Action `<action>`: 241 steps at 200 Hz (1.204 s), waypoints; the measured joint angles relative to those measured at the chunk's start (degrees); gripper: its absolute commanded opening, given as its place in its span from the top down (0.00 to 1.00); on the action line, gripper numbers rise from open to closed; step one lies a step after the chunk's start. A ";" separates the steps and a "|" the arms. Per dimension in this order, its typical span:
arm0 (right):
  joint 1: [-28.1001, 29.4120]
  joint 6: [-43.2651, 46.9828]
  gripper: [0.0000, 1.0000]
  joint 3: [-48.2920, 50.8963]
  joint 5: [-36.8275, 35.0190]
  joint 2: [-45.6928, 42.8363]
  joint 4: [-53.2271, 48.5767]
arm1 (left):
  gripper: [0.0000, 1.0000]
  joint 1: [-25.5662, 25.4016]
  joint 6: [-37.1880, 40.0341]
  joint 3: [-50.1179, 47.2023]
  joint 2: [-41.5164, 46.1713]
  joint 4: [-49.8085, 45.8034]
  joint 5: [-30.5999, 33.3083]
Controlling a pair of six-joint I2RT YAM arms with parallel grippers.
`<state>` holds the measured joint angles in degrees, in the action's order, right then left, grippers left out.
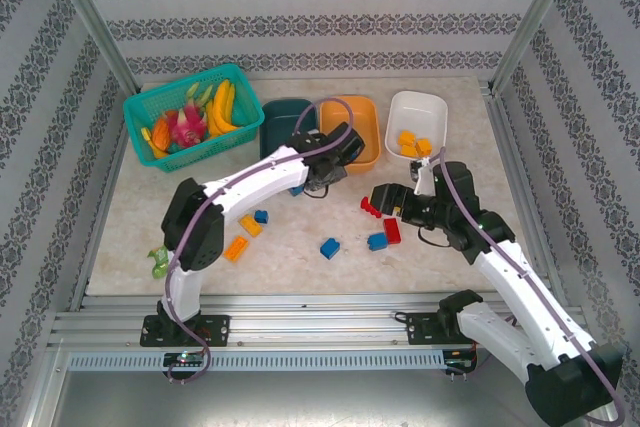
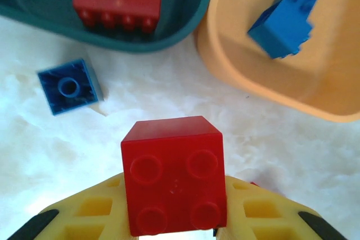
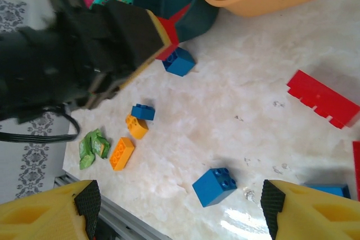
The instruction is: Sort the legos into containers by color
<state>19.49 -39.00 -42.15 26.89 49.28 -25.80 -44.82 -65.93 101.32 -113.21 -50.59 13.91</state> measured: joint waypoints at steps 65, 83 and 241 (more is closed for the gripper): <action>3.65 -1.53 0.19 -7.15 -0.42 11.93 6.36 | 0.68 13.51 12.79 4.61 -3.80 -2.78 -1.70; 3.67 -2.21 0.18 -9.20 -0.72 14.64 7.50 | 0.68 16.41 16.11 7.39 -7.56 -3.06 -2.03; 4.04 -3.89 0.15 -11.69 -3.52 18.36 6.19 | 0.36 19.78 24.17 17.44 -21.05 -5.81 -6.62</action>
<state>23.53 -42.89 -53.84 23.38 67.64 -19.62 -25.04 -41.76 118.76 -134.26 -56.40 7.29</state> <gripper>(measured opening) 0.863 0.615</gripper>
